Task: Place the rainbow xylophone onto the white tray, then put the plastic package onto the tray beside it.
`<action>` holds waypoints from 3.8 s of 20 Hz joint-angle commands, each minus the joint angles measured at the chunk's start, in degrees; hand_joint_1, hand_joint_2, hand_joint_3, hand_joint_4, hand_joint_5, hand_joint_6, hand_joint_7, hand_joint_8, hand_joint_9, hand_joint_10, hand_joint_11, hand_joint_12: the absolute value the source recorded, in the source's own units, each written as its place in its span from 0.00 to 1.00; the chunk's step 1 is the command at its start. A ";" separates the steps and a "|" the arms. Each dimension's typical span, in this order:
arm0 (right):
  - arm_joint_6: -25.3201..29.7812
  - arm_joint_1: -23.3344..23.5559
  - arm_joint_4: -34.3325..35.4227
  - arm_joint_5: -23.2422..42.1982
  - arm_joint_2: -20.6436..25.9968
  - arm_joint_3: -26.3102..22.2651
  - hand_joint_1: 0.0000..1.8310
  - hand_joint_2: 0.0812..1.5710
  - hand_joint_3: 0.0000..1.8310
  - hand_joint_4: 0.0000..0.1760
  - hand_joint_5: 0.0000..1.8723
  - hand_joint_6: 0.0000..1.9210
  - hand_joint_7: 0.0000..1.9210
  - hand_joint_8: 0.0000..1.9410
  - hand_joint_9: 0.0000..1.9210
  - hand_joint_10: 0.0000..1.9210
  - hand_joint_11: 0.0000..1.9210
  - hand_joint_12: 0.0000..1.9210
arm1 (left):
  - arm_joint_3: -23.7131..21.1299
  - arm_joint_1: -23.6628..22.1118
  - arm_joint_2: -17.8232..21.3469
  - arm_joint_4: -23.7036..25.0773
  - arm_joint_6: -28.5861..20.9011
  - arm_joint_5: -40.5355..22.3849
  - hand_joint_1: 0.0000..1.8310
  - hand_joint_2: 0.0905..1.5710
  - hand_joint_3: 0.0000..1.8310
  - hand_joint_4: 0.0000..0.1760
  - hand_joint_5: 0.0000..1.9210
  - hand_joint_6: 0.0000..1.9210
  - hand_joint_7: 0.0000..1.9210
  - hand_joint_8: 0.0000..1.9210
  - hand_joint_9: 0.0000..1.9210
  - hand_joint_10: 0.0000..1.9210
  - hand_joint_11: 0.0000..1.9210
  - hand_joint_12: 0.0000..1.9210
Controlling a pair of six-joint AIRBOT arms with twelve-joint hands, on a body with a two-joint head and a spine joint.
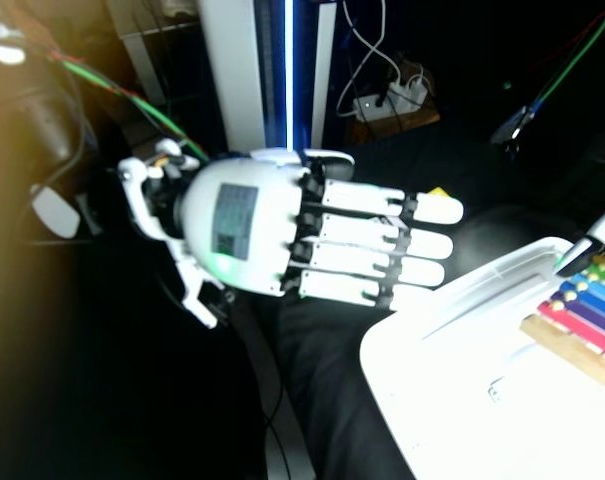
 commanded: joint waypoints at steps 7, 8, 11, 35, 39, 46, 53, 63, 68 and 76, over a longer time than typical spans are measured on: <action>1.57 0.79 1.50 6.82 -1.51 1.10 0.45 0.48 0.00 0.18 0.13 0.00 0.19 0.01 0.17 0.01 0.09 0.04 | 6.70 2.44 -4.59 -5.48 -0.09 -3.98 0.66 0.64 0.00 0.00 0.12 0.66 0.13 0.76 0.14 0.84 0.14 0.90; 1.57 0.79 1.41 6.82 -1.56 1.10 0.45 0.48 0.00 0.20 0.13 0.00 0.19 0.00 0.17 0.00 0.09 0.04 | 7.09 2.70 -4.86 -5.92 -0.09 -3.91 0.67 0.62 0.00 0.00 0.13 0.63 0.12 0.78 0.13 0.86 0.13 0.92; 1.57 0.80 1.31 6.89 -1.61 1.11 0.45 0.48 0.00 0.22 0.13 0.00 0.18 0.00 0.16 0.00 0.08 0.04 | 8.63 3.77 -5.78 -8.15 -0.10 -3.81 0.62 0.64 0.00 0.00 0.15 0.55 0.09 0.77 0.10 0.90 0.11 0.98; 2.57 3.39 -0.85 7.15 -1.09 1.09 0.42 0.48 0.00 0.28 0.14 0.00 0.21 0.00 0.20 0.00 0.14 0.03 | 8.33 4.83 -6.82 -9.17 -1.20 -5.57 0.50 0.45 0.00 0.54 0.01 0.00 0.01 0.00 0.00 0.00 0.00 0.06; 2.80 3.46 -1.24 6.75 1.92 -0.62 0.39 0.47 0.00 0.19 0.09 0.00 0.17 0.00 0.18 0.00 0.13 0.02 | 3.77 3.76 -3.30 -9.12 -1.28 -9.77 0.43 0.44 0.00 0.84 0.00 0.00 0.00 0.00 0.00 0.00 0.00 0.05; 2.79 5.84 -6.62 0.81 6.46 -2.71 0.40 0.44 0.00 0.37 0.05 0.00 0.10 0.00 0.09 0.00 0.09 0.00 | -3.75 2.28 2.82 -5.39 -1.28 -13.95 0.52 0.47 0.01 0.18 0.00 0.00 0.00 0.00 0.00 0.00 0.00 0.00; 11.64 16.85 -30.94 -15.61 8.23 -3.47 0.36 0.44 0.00 0.44 0.01 0.00 0.03 0.00 0.02 0.01 0.04 0.00 | -13.30 1.91 12.44 2.76 -2.58 -14.58 0.45 0.43 0.00 0.00 0.00 0.00 0.02 0.00 0.04 0.00 0.05 0.02; 23.80 23.83 -56.25 -24.66 7.55 -4.27 0.32 0.37 0.00 0.00 0.02 0.00 0.04 0.00 0.03 0.00 0.06 0.04 | -19.93 5.24 19.97 4.07 -2.54 -16.00 0.48 0.44 0.00 0.00 0.00 0.00 0.02 0.00 0.03 0.00 0.04 0.01; 26.69 23.82 -62.11 -26.85 5.28 -3.53 0.29 0.39 0.00 0.00 0.07 0.00 0.10 0.00 0.12 0.00 0.09 0.25 | -22.36 7.36 22.38 3.01 -1.00 -16.05 0.47 0.42 0.00 0.00 0.00 0.00 0.02 0.00 0.03 0.00 0.03 0.01; 29.80 23.82 -68.46 -28.44 1.81 -2.04 0.22 0.35 0.01 0.00 0.10 0.00 0.12 0.00 0.11 0.00 0.04 0.33 | -23.57 8.78 22.77 2.94 -0.42 -16.32 0.50 0.43 0.00 0.00 0.00 0.00 0.00 0.00 0.00 0.00 0.00 0.00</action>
